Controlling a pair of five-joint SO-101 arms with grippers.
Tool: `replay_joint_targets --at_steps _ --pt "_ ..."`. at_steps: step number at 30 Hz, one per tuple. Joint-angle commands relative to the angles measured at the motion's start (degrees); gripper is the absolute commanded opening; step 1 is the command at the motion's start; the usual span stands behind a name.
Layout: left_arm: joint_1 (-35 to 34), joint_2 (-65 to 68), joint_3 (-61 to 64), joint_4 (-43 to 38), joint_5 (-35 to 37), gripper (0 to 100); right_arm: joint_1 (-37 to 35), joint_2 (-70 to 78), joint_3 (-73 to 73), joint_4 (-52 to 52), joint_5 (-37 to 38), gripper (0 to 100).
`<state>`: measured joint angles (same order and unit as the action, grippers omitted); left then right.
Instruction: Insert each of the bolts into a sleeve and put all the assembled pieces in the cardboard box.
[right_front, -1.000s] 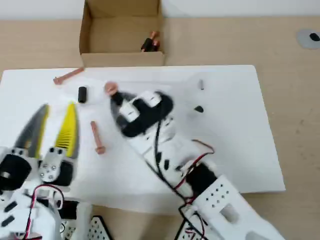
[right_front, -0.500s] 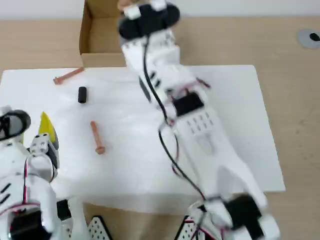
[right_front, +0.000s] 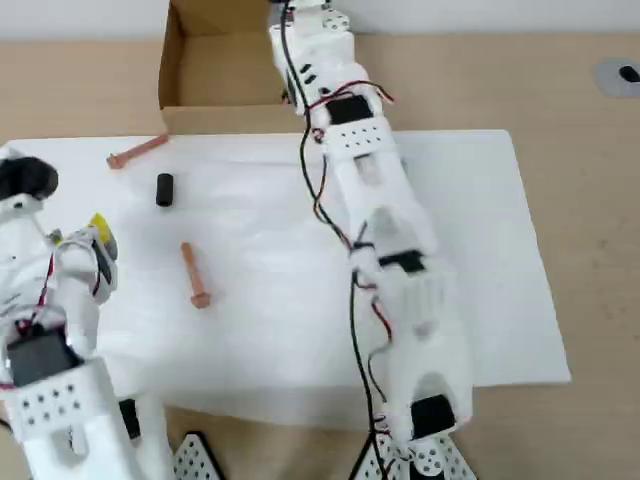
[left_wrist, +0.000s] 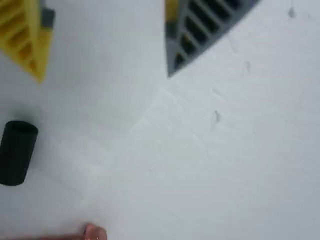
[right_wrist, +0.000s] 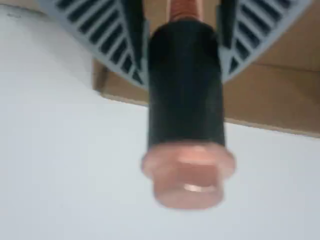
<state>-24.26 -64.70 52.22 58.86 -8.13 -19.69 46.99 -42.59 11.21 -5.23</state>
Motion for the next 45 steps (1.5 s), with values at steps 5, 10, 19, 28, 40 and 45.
replay_joint_targets --at_steps 5,10,19,28,40,45 --pt "-0.35 11.12 -7.91 -1.23 4.04 17 1.89 22.29 -29.67 -1.32 5.63 1.2" --pt "-0.35 18.51 -11.52 -0.26 4.92 17 1.71 30.29 -37.76 1.14 7.38 1.3" --pt "-0.26 27.38 -18.90 5.27 10.11 17 -0.22 30.73 -39.60 15.56 10.99 25.5" --pt "-0.26 32.13 -30.24 9.41 25.49 17 -1.10 30.73 -47.52 23.47 10.90 26.8" --pt "1.49 67.12 -64.62 26.29 50.55 17 -1.89 20.35 -53.05 41.41 10.64 26.8" --pt "6.77 81.80 -80.00 32.97 49.23 17 -1.89 10.15 -53.05 61.63 9.67 26.8"
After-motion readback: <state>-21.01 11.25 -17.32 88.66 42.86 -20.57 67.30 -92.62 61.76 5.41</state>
